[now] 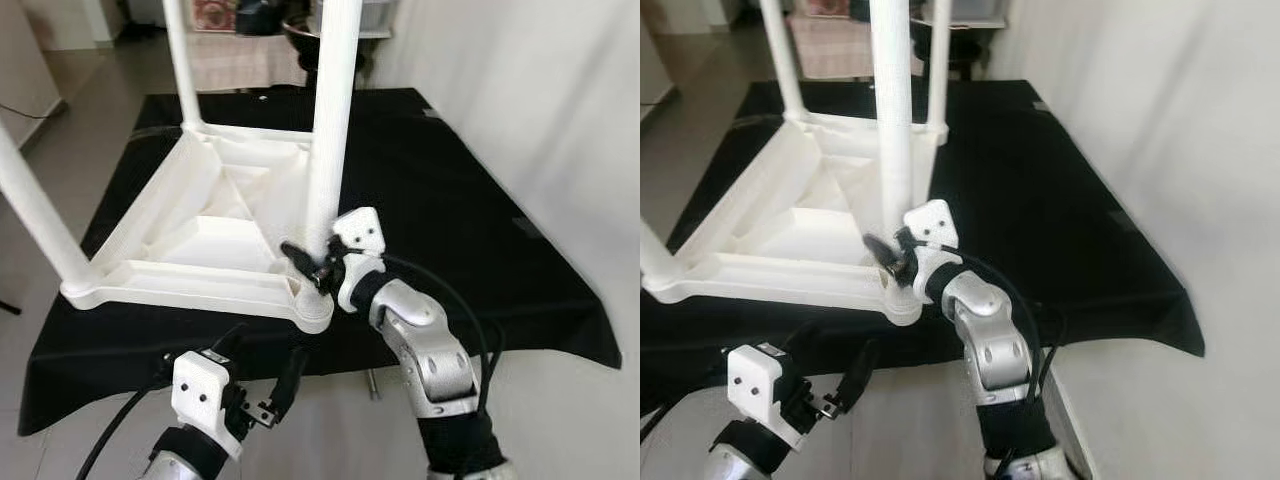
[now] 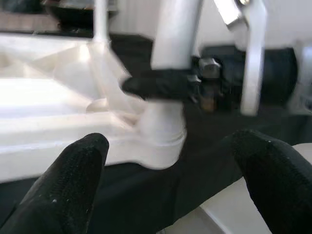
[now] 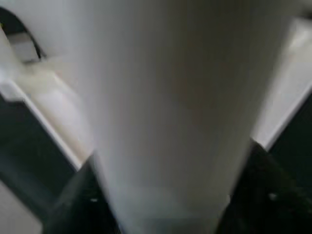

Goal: Building children table

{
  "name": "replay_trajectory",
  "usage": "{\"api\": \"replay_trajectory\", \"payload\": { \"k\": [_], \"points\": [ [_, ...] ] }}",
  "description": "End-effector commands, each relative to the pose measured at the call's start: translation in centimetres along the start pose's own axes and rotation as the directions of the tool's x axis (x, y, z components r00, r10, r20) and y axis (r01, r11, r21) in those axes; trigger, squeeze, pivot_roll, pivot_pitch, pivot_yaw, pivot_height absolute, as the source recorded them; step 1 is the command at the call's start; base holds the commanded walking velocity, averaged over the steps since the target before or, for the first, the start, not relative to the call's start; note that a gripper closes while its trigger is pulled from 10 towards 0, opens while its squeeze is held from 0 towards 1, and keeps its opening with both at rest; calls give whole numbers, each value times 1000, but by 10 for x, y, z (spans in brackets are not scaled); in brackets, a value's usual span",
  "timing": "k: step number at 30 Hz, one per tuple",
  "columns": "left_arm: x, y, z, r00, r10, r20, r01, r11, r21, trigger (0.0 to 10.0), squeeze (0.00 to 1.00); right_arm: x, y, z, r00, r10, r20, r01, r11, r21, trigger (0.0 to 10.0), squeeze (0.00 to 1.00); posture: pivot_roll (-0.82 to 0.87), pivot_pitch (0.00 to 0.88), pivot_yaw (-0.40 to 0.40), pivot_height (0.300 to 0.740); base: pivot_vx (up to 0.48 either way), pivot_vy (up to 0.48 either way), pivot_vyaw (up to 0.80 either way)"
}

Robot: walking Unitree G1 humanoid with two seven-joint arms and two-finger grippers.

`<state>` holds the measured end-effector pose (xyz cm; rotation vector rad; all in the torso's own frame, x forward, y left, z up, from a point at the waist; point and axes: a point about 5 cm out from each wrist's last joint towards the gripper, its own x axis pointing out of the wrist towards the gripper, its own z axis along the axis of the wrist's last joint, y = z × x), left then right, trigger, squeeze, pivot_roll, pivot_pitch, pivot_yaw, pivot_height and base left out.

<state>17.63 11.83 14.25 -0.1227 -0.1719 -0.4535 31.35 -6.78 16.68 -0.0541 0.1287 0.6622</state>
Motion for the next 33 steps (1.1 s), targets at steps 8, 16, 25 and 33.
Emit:
{"api": "replay_trajectory", "payload": {
  "k": [8,16,25,33],
  "points": [
    [-1,-1,-3,1000,2,-15,-2,1000,-7,10000,0,1,6,34,940,331,85,-325,942,-81,10000,1000,32,128,-43,740,0,0,0],
    [-3,-1,-3,1000,3,-18,-3,1000,-5,10000,0,-3,-9,49,828,560,23,-537,804,-257,10000,0,43,126,-37,740,0,0,0],
    [-4,-2,-3,1000,1,-24,-1,1000,-6,10000,0,-4,-20,65,741,672,-1,-639,704,-310,10000,0,51,127,-30,740,0,0,0],
    [-6,-4,-3,1000,-2,-28,2,1000,-9,10000,0,-5,-28,72,645,763,-34,-731,604,-316,0,0,53,131,-28,740,0,0,0]
  ]
}}
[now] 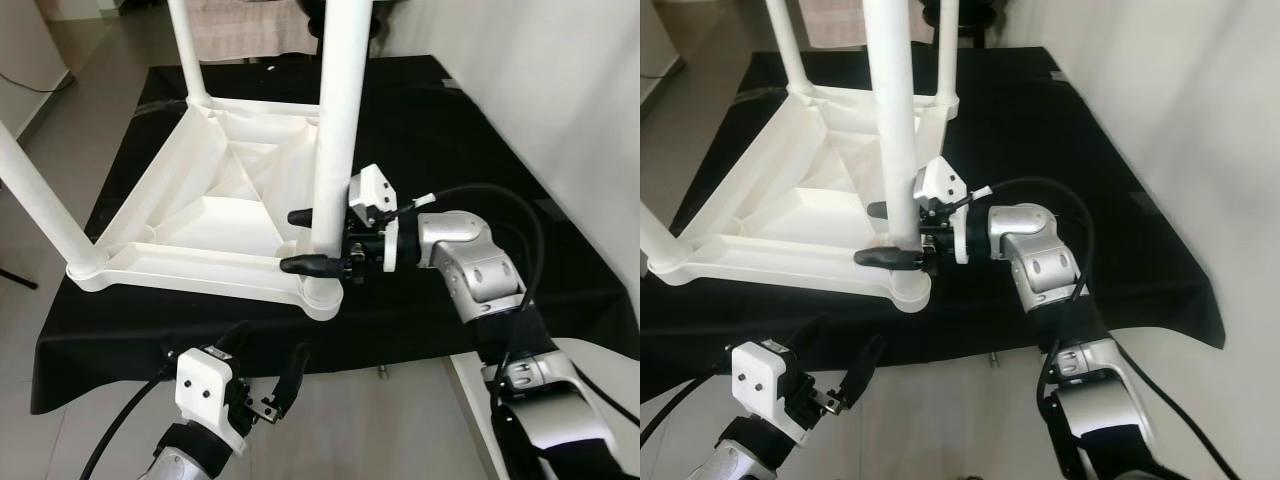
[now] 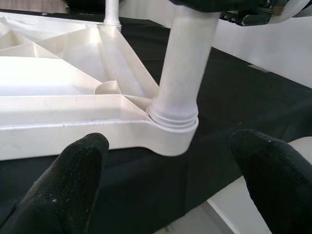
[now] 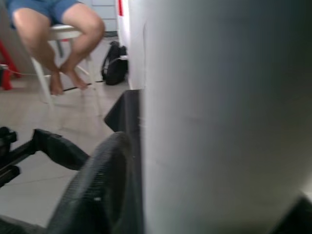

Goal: Building children table

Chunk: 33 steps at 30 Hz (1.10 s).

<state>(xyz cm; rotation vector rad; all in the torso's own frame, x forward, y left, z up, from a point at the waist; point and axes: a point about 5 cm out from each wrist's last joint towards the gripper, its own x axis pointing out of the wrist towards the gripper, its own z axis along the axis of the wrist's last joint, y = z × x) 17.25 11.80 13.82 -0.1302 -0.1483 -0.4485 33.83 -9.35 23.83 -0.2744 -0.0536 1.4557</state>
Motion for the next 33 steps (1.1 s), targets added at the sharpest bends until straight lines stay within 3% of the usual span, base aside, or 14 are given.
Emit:
{"api": "replay_trajectory", "payload": {
  "k": [1,7,12,14,15,16,17,18,19,22,24,30,31,33],
  "points": [
    [-2,-2,0,1000,-9,-8,9,1000,3,10000,0,6,5,3,996,87,21,-87,996,-15,0,0,53,131,-28,740,0,0,0],
    [-1,-3,0,1000,-10,-7,10,1000,-1,10000,0,3,3,-1,996,89,22,-89,996,-14,0,0,44,129,-31,740,0,0,0],
    [-1,-2,0,1000,-10,-6,10,1000,-2,10000,0,0,2,-7,1000,-9,27,9,1000,1,0,0,30,131,-32,740,0,0,0],
    [-1,-1,1,1000,-8,-3,8,1000,-2,10000,0,9,10,-26,963,-267,-23,268,958,102,0,0,26,141,-36,740,0,0,0],
    [-1,-1,1,1000,-8,-3,8,1000,-2,10000,0,9,10,-26,963,-267,-23,268,958,102,0,0,26,141,-36,740,0,0,0],
    [-2,0,1,1000,-7,-3,7,1000,-1,10000,0,13,10,-39,855,-509,-100,518,847,121,0,0,23,144,-37,740,0,0,0],
    [-2,1,2,1000,-5,-2,5,1000,1,10000,0,17,30,-57,744,-641,-188,668,723,179,0,0,11,147,-29,740,0,0,0],
    [-2,1,2,1000,-5,-2,5,1000,1,10000,0,17,30,-57,744,-641,-188,668,723,179,0,0,11,147,-29,740,0,0,0],
    [-1,3,2,1000,-4,-1,4,1000,3,10000,0,21,58,-70,657,-707,-263,754,628,193,0,0,6,151,-19,740,0,0,0],
    [-1,3,2,1000,-3,-1,3,1000,3,10000,0,23,66,-73,658,-702,-273,753,623,213,0,0,6,151,-19,740,0,0,0],
    [1,5,1,1000,-9,-4,9,1000,1,10000,0,28,60,-72,683,-684,-257,730,651,207,0,0,7,136,-25,740,0,0,0],
    [4,6,0,1000,-1,2,1,1000,7,10000,0,33,47,-67,701,-672,-238,712,676,187,0,0,13,126,-34,740,0,0,0],
    [4,6,0,1000,9,6,-9,1000,10,10000,0,34,45,-65,710,-665,-232,703,686,186,10000,0,14,126,-34,740,0,0,0],
    [4,6,0,1000,11,8,-11,1000,9,10000,0,36,43,-64,726,-653,-215,687,701,189,10000,0,14,126,-34,740,0,0,0]
  ]
}}
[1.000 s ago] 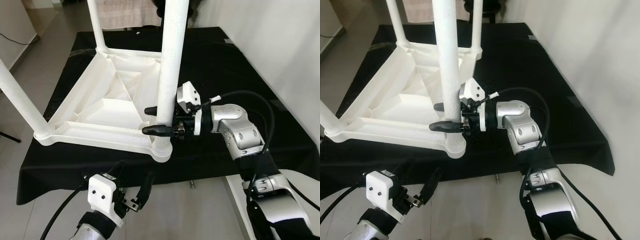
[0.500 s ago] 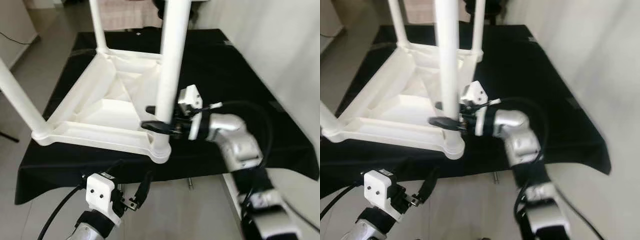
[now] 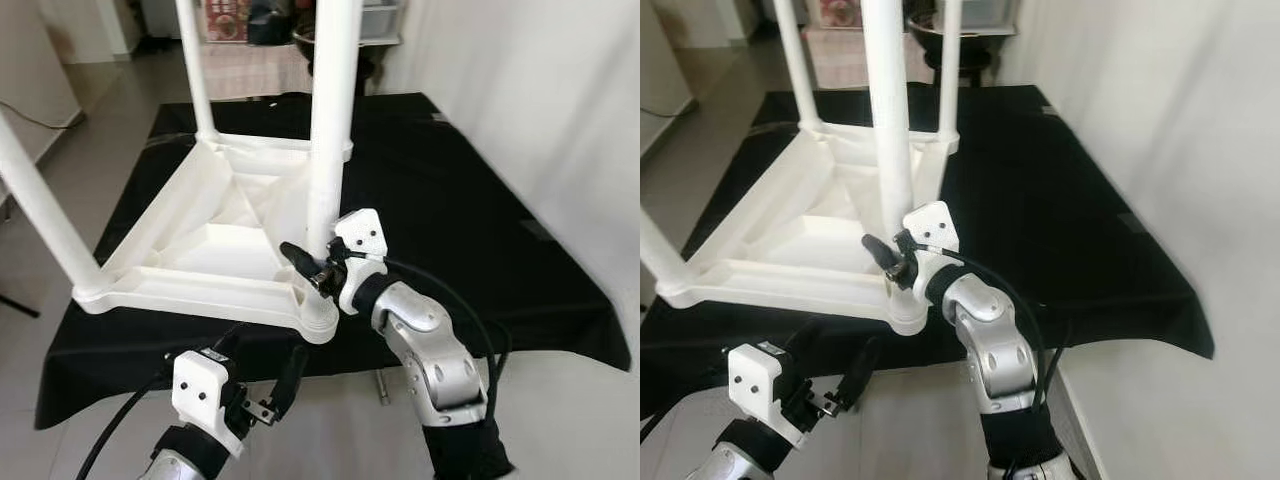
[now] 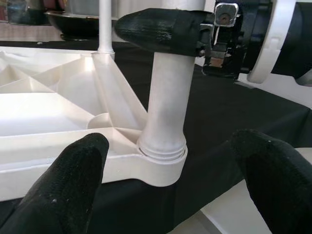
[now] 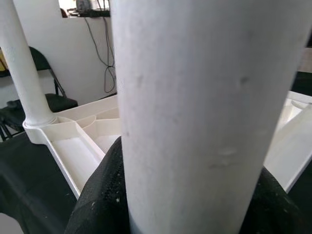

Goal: Building children table

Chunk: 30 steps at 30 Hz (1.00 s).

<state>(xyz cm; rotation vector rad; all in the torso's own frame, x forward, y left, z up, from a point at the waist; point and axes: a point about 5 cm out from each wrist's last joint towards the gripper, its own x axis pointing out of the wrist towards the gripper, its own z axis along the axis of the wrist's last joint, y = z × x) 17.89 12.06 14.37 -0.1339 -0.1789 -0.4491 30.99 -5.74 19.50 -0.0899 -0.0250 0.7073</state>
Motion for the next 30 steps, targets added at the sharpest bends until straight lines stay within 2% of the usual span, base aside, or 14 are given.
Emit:
{"api": "replay_trajectory", "payload": {
  "k": [1,4,8,9,11,12,13,14,17,20,24,25,26,30],
  "points": [
    [-1,1,-5,1000,13,-22,-13,1000,6,10000,0,-1,-5,-27,990,-11,-138,16,999,37,10000,1000,15,127,-37,740,0,0,0],
    [-1,1,-5,1000,12,-21,-12,1000,5,10000,0,-1,-5,-24,992,-14,-127,19,999,39,10000,1000,15,127,-37,740,0,0,0],
    [0,-1,-5,1000,6,-18,-6,1000,-2,10000,0,5,-10,0,974,224,-14,-223,973,62,10000,1000,19,127,-41,740,0,0,0],
    [0,-1,-5,1000,6,-18,-6,1000,-2,10000,0,5,-10,0,974,224,-14,-223,973,62,10000,1000,19,127,-41,740,0,0,0],
    [0,-1,-5,1000,6,-18,-6,1000,-3,10000,0,3,-14,7,933,361,6,-361,932,25,10000,1000,24,130,-42,740,0,0,0],
    [0,-1,-5,1000,6,-18,-6,1000,-3,10000,0,3,-14,7,933,361,6,-361,932,25,10000,1000,24,130,-42,740,0,0,0],
    [0,-2,-4,1000,6,-17,-6,1000,-4,10000,0,3,-16,11,898,440,2,-439,898,-23,10000,373,28,133,-44,740,0,0,0],
    [0,-3,-4,1000,5,-17,-5,1000,-5,10000,0,2,-19,14,854,520,-17,-520,851,-67,10000,0,34,136,-47,740,0,0,0],
    [-1,-4,-3,1000,5,-17,-5,1000,-6,10000,0,1,-21,16,815,578,-41,-579,810,-98,10000,0,39,139,-47,740,0,0,0],
    [-3,-7,-3,1000,6,-19,-6,1000,-8,10000,0,-3,-25,16,700,707,-103,-714,693,-101,10000,0,58,149,-52,740,0,0,0],
    [-5,-9,-2,1000,6,-23,-7,1000,-8,10000,0,-3,-31,18,672,731,-120,-741,664,-103,10000,0,70,156,-55,740,0,0,0],
    [-6,-10,-2,1000,7,-24,-7,1000,-9,10000,0,-2,-33,20,661,742,-110,-750,654,-99,9490,0,71,158,-54,740,0,0,0],
    [-7,-10,-2,1000,8,-26,-8,1000,-9,10000,0,-1,-35,22,654,750,-95,-756,648,-88,0,0,74,162,-53,740,0,0,0],
    [-8,-11,-2,1000,8,-29,-8,1000,-9,10000,0,-1,-38,25,634,769,-76,-773,630,-79,0,0,75,162,-50,740,0,0,0]
  ]
}}
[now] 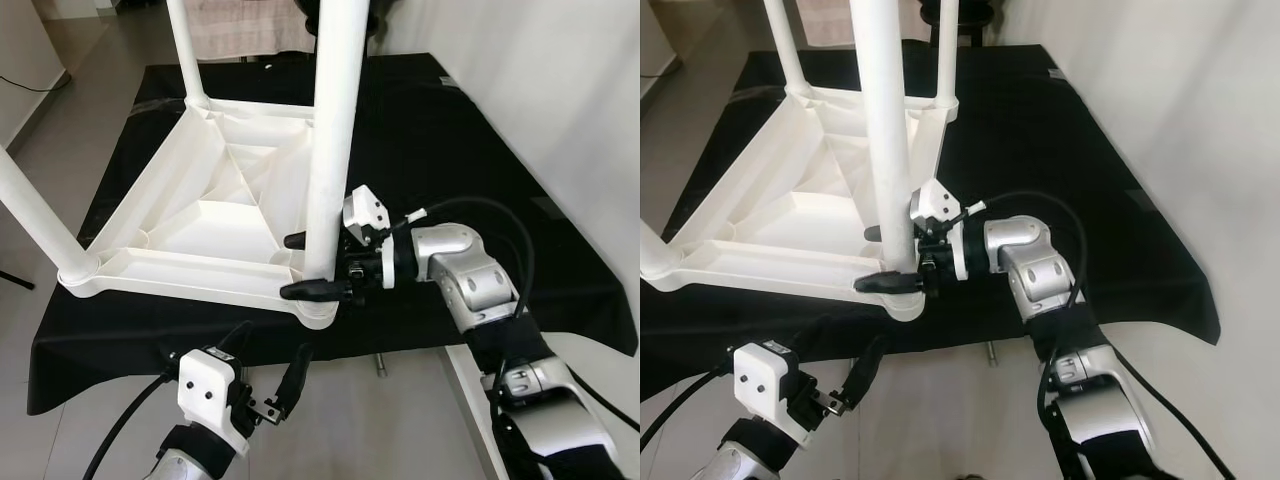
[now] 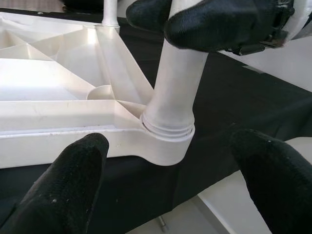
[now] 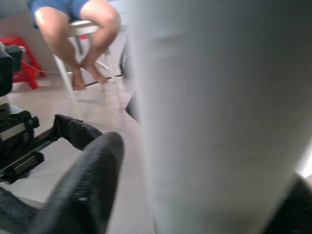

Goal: Building children table

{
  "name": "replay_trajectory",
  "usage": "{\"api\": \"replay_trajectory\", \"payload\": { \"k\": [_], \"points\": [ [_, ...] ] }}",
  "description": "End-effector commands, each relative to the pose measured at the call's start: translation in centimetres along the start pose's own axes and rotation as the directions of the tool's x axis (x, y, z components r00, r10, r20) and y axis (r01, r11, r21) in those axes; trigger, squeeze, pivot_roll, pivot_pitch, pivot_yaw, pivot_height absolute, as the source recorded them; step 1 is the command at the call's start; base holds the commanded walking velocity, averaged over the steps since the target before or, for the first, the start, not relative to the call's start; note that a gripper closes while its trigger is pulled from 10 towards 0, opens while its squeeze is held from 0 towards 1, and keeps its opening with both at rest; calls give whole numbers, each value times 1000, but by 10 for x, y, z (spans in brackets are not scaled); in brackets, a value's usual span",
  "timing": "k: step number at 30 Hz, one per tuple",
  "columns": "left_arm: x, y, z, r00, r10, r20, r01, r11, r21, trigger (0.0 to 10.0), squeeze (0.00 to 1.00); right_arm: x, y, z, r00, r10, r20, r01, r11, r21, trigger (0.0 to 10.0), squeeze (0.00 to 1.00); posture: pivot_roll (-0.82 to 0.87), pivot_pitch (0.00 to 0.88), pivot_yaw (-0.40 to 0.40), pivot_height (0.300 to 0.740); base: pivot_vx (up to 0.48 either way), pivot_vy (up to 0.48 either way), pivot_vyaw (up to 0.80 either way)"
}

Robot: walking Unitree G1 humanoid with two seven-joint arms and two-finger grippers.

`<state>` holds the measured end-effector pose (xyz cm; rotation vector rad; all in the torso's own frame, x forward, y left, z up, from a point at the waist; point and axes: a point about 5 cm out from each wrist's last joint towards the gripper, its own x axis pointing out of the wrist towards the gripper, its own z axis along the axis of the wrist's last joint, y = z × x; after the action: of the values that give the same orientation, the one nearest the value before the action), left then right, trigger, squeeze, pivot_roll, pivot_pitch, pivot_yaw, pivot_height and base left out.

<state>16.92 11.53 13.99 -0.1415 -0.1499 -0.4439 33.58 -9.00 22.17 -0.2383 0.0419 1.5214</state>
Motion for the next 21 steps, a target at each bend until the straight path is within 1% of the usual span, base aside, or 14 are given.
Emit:
{"api": "replay_trajectory", "payload": {
  "k": [1,7,11,14,15,16,17,18,19,20,21],
  "points": [
    [-2,-2,1,1000,0,-5,0,1000,3,10000,0,4,2,3,997,73,35,-72,997,-16,0,0,75,162,-50,740,0,0,0],
    [-2,-3,1,1000,-3,-10,3,1000,1,10000,0,0,0,0,995,90,36,-89,996,-23,0,0,70,155,-45,740,0,0,0],
    [-2,-3,0,1000,-3,-10,3,1000,0,10000,0,-6,-1,-1,998,55,44,-54,998,-25,0,0,62,149,-47,740,0,0,0],
    [-1,-2,0,1000,0,-8,0,1000,-1,10000,0,-17,-3,-5,990,-124,69,124,992,4,0,0,51,147,-51,740,0,0,0],
    [-1,-2,0,1000,0,-8,0,1000,-1,10000,0,-17,-3,-5,990,-124,69,124,992,4,0,0,51,147,-51,740,0,0,0],
    [-1,-1,0,1000,0,-7,0,1000,-1,10000,0,-16,-1,-12,971,-229,64,225,972,62,0,0,47,147,-53,740,0,0,0],
    [-2,0,0,1000,1,-6,-1,1000,0,10000,0,-12,-9,-27,833,-553,-29,552,826,114,0,0,42,147,-54,740,0,0,0],
    [-2,0,0,1000,1,-6,-1,1000,0,10000,0,-12,-9,-27,833,-553,-29,552,826,114,0,0,42,147,-54,740,0,0,0],
    [-2,1,0,1000,2,-6,-2,1000,1,10000,0,-20,-9,-46,575,-803,-155,817,559,140,0,0,36,147,-53,740,0,0,0],
    [-1,2,0,1000,1,-6,-1,1000,3,10000,0,-17,13,-66,469,-847,-252,883,443,154,0,0,37,144,-44,740,0,0,0],
    [-1,2,0,1000,1,-6,-1,1000,3,10000,0,-17,13,-66,469,-847,-252,883,443,154,0,0,37,144,-44,740,0,0,0]
  ]
}}
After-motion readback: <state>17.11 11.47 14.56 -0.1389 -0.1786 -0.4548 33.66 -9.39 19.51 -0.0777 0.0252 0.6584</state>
